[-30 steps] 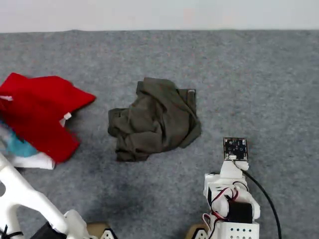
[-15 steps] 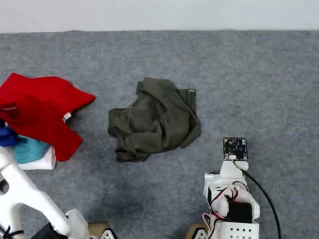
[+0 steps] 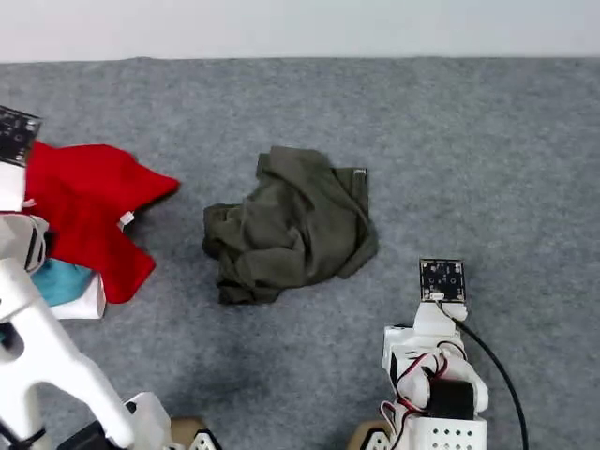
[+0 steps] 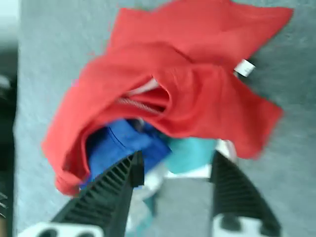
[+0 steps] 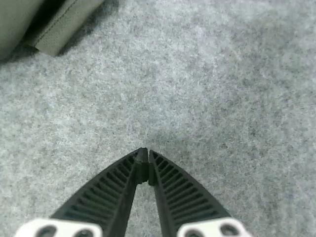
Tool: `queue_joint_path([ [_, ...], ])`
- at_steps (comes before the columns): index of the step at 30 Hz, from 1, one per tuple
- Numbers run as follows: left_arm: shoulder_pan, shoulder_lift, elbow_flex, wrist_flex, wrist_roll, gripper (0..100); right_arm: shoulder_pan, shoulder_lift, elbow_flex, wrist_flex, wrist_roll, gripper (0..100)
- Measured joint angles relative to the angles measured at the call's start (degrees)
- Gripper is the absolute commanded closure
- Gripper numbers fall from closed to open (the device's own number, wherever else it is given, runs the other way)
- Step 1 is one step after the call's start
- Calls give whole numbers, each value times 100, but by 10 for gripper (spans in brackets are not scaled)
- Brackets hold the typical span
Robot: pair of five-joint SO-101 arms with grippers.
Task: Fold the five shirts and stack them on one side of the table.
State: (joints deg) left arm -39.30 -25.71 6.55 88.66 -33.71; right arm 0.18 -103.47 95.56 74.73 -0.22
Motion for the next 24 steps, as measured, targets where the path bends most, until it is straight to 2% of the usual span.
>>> queue_joint_path([
  [4,70,-26,-281,651,334,991,0,0,0,0,0,989],
  [7,273,-53,-404,985,404,994,0,0,0,0,0,989],
  [11,457,-211,-440,1029,545,994,0,0,0,0,0,987],
  [17,1442,-466,-237,1037,554,994,-360,0,0,0,0,987],
  [24,2936,-510,589,1037,554,994,-800,0,0,0,0,987],
])
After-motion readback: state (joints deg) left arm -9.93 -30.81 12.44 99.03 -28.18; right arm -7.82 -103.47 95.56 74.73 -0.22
